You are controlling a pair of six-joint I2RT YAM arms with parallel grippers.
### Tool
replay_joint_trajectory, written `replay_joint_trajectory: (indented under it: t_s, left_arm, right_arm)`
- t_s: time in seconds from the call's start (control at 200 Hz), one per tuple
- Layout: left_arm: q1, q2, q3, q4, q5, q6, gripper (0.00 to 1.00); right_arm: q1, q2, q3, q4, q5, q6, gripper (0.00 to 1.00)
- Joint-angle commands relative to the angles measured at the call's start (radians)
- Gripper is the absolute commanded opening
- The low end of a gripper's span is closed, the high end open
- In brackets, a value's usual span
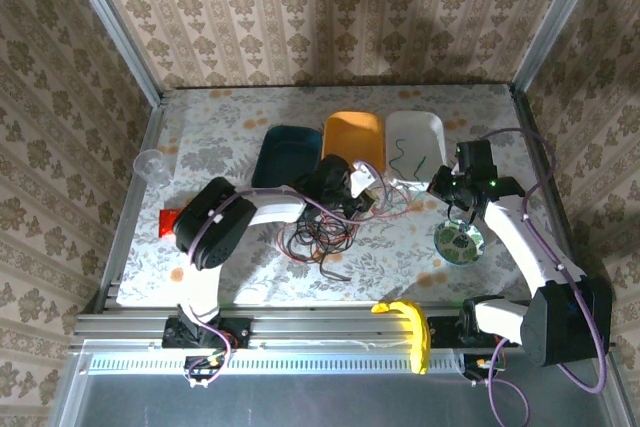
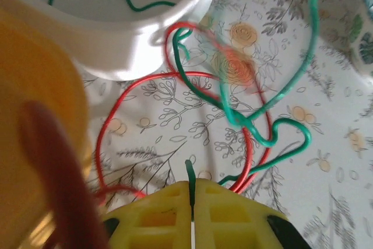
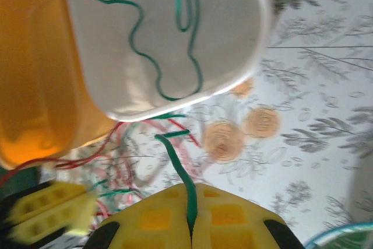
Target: Untangle the cables
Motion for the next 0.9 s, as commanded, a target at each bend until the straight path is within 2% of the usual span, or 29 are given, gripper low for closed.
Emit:
replay_joint_trajectory:
  t_s: [0.0,0.18,0.4,0.575,0.755,0.895]
  left_arm:
    - [0.045,-0.108,-0.054,0.039,0.076,-0.062,0.00]
    - [0.105,-0.202,-0.151,0.018,0.109,-0.093,0.00]
    - [0.123,-0.241,-0.202,-0.003,0.087,-0.090,0.00]
    - [0.125,-0.242,-0.207,-0.011,0.079,-0.082,0.00]
    - [0.139,-0.267,-0.230,-0.027,0.061,-0.069,0.00]
    - [0.154,-0.294,-0.252,-0.043,0.050,-0.064,0.00]
  right_arm:
    - [-0.020,0.005,0.004,-0.091,0.115,0.003,0.00]
    - [-0.050,0.014,0.007,-0.134,0.200,-0.008,0.00]
    - [-0.073,0.015,0.029,-0.175,0.256,-0.037,0.00]
    - [-0.075,0.001,0.059,-0.219,0.346,-0.080,0.00]
    - [-0.075,-0.012,0.085,-0.269,0.498,-0.106,0.00]
    - [-0.078,-0.033,0.092,-0.270,0.555,-0.112,0.00]
